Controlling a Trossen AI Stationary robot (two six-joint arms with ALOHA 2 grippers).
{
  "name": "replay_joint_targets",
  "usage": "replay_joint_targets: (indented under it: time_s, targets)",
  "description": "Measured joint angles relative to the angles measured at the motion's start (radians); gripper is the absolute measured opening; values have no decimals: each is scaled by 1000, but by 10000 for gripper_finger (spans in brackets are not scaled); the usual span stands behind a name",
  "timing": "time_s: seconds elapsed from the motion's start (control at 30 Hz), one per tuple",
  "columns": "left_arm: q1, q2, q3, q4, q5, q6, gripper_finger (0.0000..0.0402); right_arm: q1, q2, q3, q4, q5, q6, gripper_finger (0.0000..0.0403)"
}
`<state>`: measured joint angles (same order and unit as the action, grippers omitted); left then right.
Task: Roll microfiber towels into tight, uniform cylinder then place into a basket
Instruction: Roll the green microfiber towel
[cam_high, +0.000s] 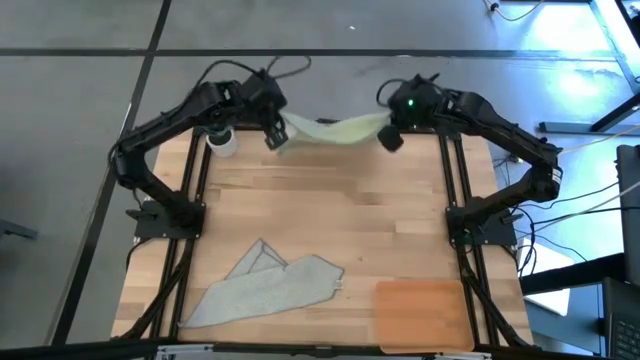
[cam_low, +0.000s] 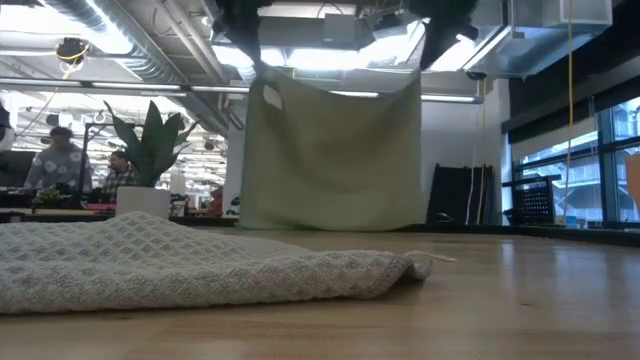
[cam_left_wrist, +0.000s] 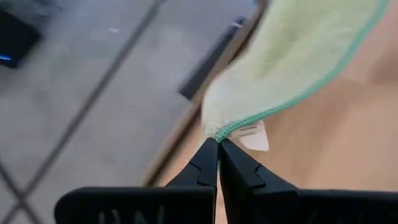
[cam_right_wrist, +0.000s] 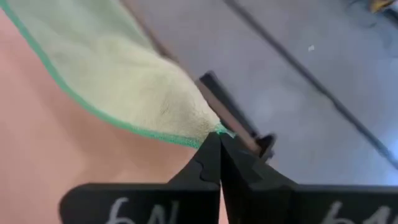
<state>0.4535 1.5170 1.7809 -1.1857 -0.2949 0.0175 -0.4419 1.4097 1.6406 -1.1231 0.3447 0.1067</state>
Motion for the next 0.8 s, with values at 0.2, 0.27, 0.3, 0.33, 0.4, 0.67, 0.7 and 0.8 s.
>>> replay_joint_targets:
  time_s: [0.2,0.27,0.3,0.33,0.4,0.67,0.7,0.8]
  targets:
    - [-127,3,-1,-134,67,-118,0,95,0,-44,-174,-75,114,0]
    - [-167,3,-1,-144,101,-177,0,119,0,-74,-215,-127,153,0]
    - [-186,3,-1,-151,119,-208,0,134,1,-91,-226,-144,171,0]
    - [-204,3,-1,-163,132,-235,0,148,1,-110,-227,-152,182,0]
    - [-241,2,-11,-187,140,-280,0,174,0,-148,-225,-156,201,0]
    - [-367,4,-183,-187,221,-452,0,236,0,-291,-180,-285,236,0]
    - [-382,4,-210,-177,241,-466,0,241,1,-302,-179,-302,235,0]
    - [-417,4,-294,-141,308,-512,0,253,1,-338,-161,-355,230,0]
